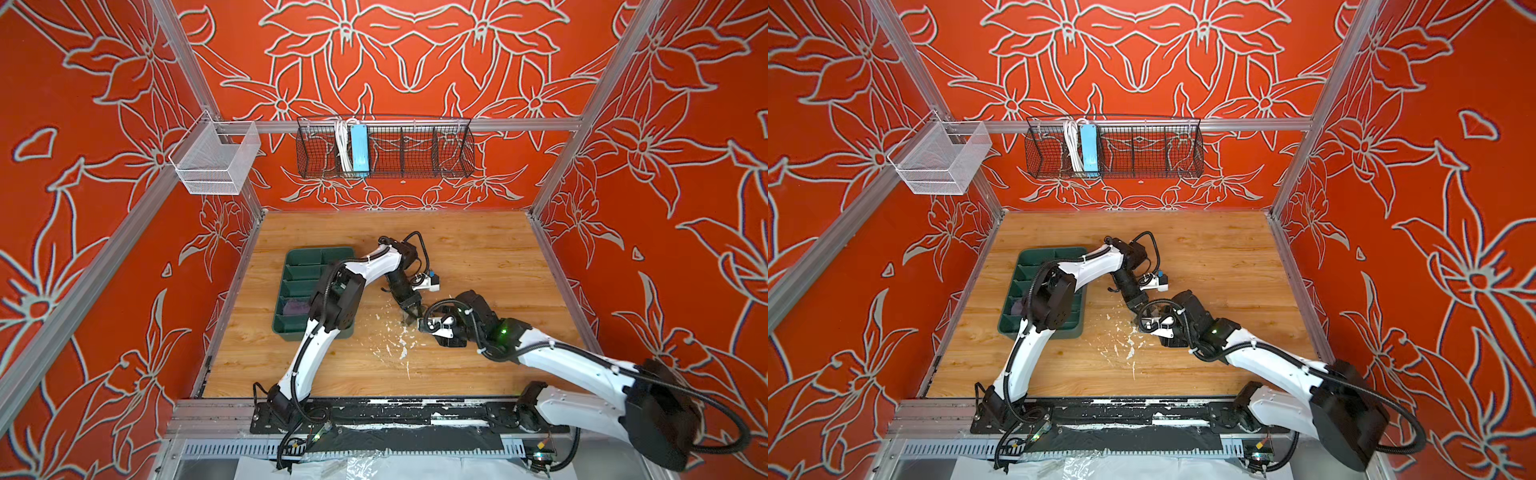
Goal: Roll the socks
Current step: 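Grasp the rolled sock with the right gripper while the left gripper releases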
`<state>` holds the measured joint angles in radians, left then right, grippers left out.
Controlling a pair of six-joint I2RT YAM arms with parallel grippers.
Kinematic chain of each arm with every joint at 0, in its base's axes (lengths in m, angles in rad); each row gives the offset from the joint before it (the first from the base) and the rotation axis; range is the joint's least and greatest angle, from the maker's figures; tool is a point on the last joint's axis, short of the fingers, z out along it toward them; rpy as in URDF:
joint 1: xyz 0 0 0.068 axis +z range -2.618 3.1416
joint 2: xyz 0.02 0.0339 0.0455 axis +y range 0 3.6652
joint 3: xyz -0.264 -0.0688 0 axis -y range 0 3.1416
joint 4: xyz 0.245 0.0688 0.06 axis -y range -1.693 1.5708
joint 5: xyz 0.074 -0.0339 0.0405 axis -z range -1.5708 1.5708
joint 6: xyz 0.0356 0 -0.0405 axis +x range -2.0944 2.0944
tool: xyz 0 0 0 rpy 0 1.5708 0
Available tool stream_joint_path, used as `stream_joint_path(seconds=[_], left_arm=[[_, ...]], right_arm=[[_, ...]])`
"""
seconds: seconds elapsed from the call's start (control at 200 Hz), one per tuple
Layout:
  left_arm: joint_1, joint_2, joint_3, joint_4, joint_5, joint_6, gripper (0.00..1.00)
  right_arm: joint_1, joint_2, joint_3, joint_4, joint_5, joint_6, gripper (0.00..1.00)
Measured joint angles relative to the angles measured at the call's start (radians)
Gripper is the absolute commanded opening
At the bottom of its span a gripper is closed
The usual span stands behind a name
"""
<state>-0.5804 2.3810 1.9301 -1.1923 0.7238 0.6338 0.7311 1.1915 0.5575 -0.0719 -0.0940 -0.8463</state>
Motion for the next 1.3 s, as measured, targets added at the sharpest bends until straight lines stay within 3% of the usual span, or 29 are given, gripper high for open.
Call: stream_joint_path(seconds=[0.31,0.405,0.565,0.771,0.866,0.906,0.911,0.916,0.926,1.146,1.301], left_arm=[[0.0,0.003,0.0,-0.004,0.008,-0.016,0.05],[0.0,0.003,0.0,-0.005,0.006,-0.023,0.05],[0.008,-0.004,-0.014,-0.001,0.011,-0.03,0.14],[0.006,-0.101,-0.137,0.116,-0.012,-0.033,0.34],[0.002,-0.168,-0.205,0.206,-0.04,-0.033,0.57],[0.004,-0.197,-0.228,0.241,-0.05,-0.03,0.71],[0.004,-0.2,-0.23,0.244,-0.05,-0.03,0.76],[0.005,-0.206,-0.234,0.251,-0.051,-0.027,0.89],[0.005,-0.212,-0.238,0.258,-0.053,-0.029,0.99],[0.002,-0.488,-0.341,0.432,-0.129,-0.082,0.97],[-0.011,-0.698,-0.487,0.618,-0.357,-0.137,0.97]], right_arm=[[0.0,0.303,0.07,0.187,0.045,-0.043,0.61],[0.0,0.35,0.084,0.211,0.047,-0.05,0.48],[0.003,0.369,0.119,0.156,0.053,-0.056,0.23],[0.004,0.37,0.156,0.079,0.078,-0.03,0.08],[0.013,0.36,0.165,0.047,0.081,-0.008,0.03],[0.018,0.347,0.165,0.026,0.083,-0.003,0.02],[0.019,0.344,0.165,0.022,0.083,-0.001,0.02],[0.019,0.343,0.165,0.019,0.083,-0.001,0.02],[0.021,0.341,0.165,0.011,0.082,-0.001,0.02],[0.016,0.308,0.163,-0.105,0.103,0.111,0.02],[0.014,0.277,0.167,-0.196,0.095,0.156,0.02]])
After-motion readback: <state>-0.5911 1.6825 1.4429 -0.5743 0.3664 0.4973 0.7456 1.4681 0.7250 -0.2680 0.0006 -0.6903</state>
